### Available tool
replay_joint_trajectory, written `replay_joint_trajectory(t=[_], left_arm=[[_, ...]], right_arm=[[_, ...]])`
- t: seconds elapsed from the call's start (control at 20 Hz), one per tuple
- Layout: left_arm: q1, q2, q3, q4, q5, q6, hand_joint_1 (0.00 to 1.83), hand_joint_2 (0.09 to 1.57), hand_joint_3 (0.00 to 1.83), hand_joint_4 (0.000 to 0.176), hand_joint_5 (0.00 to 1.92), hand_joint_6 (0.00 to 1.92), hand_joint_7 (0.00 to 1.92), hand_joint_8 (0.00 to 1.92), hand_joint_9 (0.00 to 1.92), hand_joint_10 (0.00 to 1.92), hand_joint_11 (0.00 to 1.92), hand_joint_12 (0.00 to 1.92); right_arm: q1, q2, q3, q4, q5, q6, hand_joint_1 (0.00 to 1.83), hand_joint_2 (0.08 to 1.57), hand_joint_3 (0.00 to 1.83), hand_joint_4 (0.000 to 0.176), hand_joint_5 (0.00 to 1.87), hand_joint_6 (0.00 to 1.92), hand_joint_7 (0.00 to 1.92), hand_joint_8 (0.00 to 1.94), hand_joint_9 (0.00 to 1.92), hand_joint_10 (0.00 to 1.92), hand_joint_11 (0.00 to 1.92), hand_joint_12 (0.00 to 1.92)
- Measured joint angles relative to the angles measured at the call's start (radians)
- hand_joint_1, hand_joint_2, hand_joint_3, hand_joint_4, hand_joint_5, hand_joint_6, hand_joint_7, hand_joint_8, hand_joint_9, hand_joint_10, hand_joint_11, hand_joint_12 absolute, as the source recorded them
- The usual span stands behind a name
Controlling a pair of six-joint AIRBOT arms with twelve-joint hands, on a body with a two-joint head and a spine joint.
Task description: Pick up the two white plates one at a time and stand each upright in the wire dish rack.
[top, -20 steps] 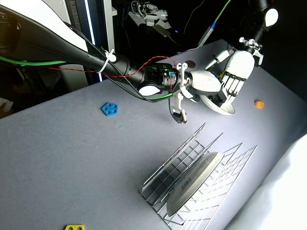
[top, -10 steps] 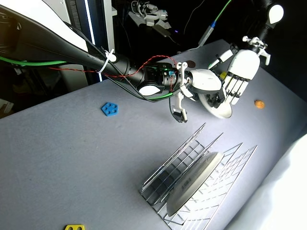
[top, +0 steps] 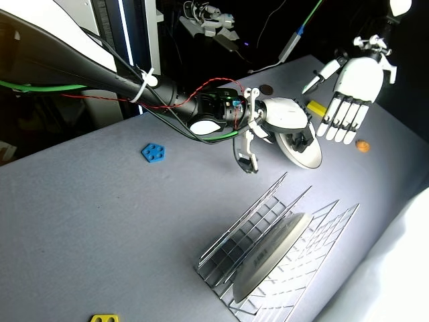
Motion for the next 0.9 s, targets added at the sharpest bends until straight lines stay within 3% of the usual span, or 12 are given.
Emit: replay_joint_trajectory(t=[0.4, 0.55, 0.7, 0.9], left_arm=[[-0.076, 0.016, -0.013, 0.052, -0.019, -0.024, 0.0, 1.13, 0.0, 0.0, 0.13, 0.01, 0.1, 0.0, 0.08, 0.01, 0.01, 0.07], [-0.084, 0.016, -0.023, 0.052, -0.015, -0.025, 0.0, 1.13, 0.0, 0.0, 0.12, 0.0, 0.09, 0.0, 0.07, 0.0, 0.0, 0.07], [-0.09, 0.016, -0.029, 0.065, -0.026, -0.026, 0.0, 1.13, 0.0, 0.0, 0.13, 0.0, 0.09, 0.0, 0.06, 0.0, 0.0, 0.05], [-0.081, 0.016, -0.029, 0.069, -0.021, -0.032, 0.0, 1.12, 0.0, 0.0, 0.12, 0.0, 0.08, 0.0, 0.05, 0.0, 0.0, 0.05]], right_arm=[[0.052, 0.198, -0.179, 0.006, -0.068, 0.157, 1.24, 1.08, 0.0, 0.005, 1.06, 0.93, 1.07, 0.79, 1.22, 0.0, 0.75, 0.89], [0.069, 0.257, -0.238, 0.003, -0.099, 0.174, 1.24, 1.08, 0.0, 0.0, 1.07, 0.93, 1.07, 0.77, 1.2, 0.0, 0.74, 0.91], [0.122, 0.331, -0.301, 0.003, -0.156, 0.27, 1.24, 1.08, 0.0, 0.002, 1.06, 0.93, 1.06, 0.79, 1.2, 0.0, 0.74, 0.9], [0.175, 0.411, -0.386, -0.003, -0.212, 0.312, 1.24, 1.09, 0.0, 0.0, 1.05, 0.97, 1.05, 0.8, 1.2, 0.0, 0.73, 0.91]])
